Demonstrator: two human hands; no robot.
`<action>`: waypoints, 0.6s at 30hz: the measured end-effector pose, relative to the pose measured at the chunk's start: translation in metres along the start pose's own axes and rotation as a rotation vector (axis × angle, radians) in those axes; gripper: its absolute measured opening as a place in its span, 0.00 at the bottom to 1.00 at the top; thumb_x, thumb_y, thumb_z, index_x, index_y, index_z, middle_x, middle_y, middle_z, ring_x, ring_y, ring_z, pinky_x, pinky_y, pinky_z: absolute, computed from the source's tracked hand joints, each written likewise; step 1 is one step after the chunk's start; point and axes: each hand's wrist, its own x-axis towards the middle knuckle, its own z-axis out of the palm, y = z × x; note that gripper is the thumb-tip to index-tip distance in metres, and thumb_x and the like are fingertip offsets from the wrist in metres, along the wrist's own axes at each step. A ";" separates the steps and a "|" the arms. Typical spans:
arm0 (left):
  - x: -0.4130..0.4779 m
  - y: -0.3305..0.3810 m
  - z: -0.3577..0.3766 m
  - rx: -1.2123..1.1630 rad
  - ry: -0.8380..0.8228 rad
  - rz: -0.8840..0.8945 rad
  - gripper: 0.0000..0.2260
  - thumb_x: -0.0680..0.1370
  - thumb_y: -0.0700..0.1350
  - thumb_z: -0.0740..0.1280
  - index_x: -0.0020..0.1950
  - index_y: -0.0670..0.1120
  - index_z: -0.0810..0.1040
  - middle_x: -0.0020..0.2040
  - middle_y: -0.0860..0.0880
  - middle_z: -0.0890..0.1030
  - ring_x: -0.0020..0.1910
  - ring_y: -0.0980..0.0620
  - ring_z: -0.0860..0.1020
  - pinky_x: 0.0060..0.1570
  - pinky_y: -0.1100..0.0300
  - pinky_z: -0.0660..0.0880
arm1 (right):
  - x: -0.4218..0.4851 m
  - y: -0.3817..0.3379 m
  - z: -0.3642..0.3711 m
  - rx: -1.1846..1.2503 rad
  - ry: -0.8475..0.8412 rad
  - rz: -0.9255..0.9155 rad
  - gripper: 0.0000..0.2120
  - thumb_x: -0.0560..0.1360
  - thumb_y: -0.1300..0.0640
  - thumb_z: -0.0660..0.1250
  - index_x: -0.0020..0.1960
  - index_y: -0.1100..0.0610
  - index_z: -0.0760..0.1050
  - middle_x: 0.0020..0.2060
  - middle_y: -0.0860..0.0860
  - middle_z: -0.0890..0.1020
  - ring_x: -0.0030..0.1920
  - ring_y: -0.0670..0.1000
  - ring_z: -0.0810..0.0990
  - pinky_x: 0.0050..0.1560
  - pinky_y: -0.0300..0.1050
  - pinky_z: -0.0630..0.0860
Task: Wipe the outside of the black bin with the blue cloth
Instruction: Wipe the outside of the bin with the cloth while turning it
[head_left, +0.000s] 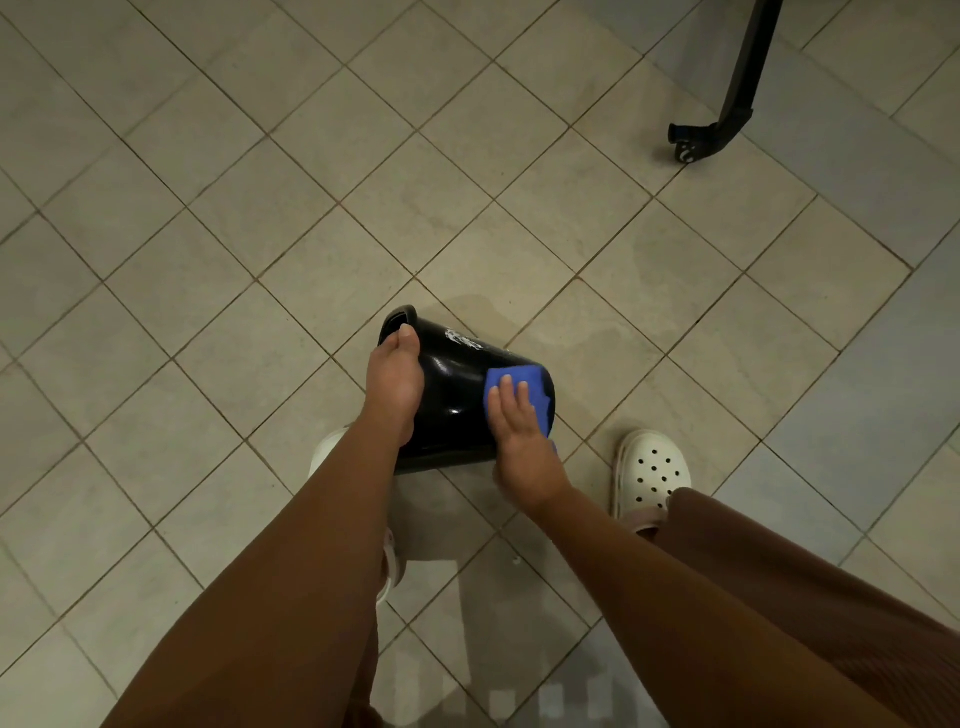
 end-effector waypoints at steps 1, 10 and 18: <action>-0.001 0.000 0.000 -0.003 0.003 -0.001 0.20 0.84 0.55 0.54 0.66 0.44 0.76 0.60 0.41 0.79 0.60 0.41 0.77 0.64 0.42 0.72 | 0.000 -0.006 0.001 -0.013 0.003 -0.067 0.35 0.76 0.71 0.55 0.76 0.57 0.41 0.76 0.54 0.39 0.73 0.54 0.33 0.74 0.50 0.38; -0.006 -0.001 0.003 0.000 -0.022 -0.006 0.17 0.84 0.53 0.53 0.62 0.46 0.76 0.55 0.45 0.78 0.55 0.45 0.76 0.56 0.49 0.73 | 0.027 -0.013 -0.016 -0.022 -0.020 -0.045 0.40 0.75 0.68 0.61 0.76 0.55 0.39 0.76 0.51 0.39 0.75 0.52 0.36 0.76 0.50 0.46; -0.007 0.000 0.001 0.023 0.005 -0.021 0.20 0.84 0.54 0.53 0.67 0.44 0.76 0.60 0.41 0.79 0.59 0.42 0.77 0.62 0.45 0.73 | 0.008 -0.025 0.000 -0.047 -0.001 -0.196 0.36 0.75 0.70 0.57 0.74 0.56 0.38 0.76 0.55 0.42 0.74 0.56 0.35 0.76 0.54 0.40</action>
